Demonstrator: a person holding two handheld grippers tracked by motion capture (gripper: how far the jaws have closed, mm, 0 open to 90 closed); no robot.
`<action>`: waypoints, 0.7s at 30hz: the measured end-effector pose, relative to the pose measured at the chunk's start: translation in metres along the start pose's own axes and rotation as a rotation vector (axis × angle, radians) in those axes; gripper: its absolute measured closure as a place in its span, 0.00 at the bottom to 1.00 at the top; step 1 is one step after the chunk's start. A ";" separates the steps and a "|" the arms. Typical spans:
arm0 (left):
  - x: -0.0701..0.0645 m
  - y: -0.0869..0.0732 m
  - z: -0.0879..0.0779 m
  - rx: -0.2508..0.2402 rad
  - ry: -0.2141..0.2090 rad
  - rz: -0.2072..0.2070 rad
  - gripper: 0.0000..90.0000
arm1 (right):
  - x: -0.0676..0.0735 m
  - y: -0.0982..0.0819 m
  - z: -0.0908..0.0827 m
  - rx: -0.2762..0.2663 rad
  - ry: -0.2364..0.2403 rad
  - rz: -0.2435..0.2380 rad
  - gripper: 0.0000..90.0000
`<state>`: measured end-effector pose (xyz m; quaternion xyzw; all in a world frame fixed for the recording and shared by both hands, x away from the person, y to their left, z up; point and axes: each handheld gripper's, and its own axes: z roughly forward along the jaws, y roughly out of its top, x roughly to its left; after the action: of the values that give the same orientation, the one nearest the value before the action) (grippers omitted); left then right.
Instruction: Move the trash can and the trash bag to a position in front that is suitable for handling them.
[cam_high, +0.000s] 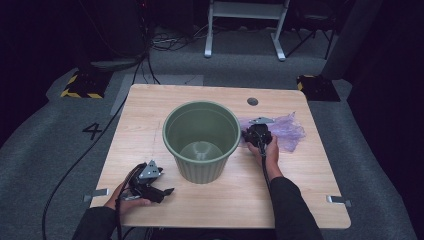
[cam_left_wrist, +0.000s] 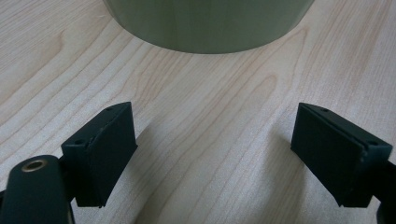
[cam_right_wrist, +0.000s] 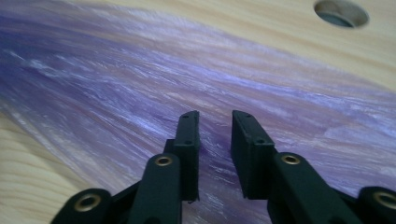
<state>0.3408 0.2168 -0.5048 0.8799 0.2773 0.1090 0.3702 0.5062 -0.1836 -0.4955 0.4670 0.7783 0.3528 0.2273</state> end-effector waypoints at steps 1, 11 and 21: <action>0.000 0.000 0.000 0.000 0.000 0.000 0.15 | 0.000 0.000 0.000 0.000 0.000 0.000 0.84; 0.000 0.000 0.000 0.000 0.000 0.000 0.15 | -0.039 -0.028 -0.027 0.015 -0.009 0.045 0.84; 0.000 0.000 0.000 0.000 0.000 0.000 0.15 | -0.052 -0.048 -0.054 -0.023 -0.042 0.048 0.51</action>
<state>0.3409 0.2167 -0.5049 0.8798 0.2775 0.1089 0.3703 0.4659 -0.2634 -0.4956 0.4903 0.7578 0.3571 0.2406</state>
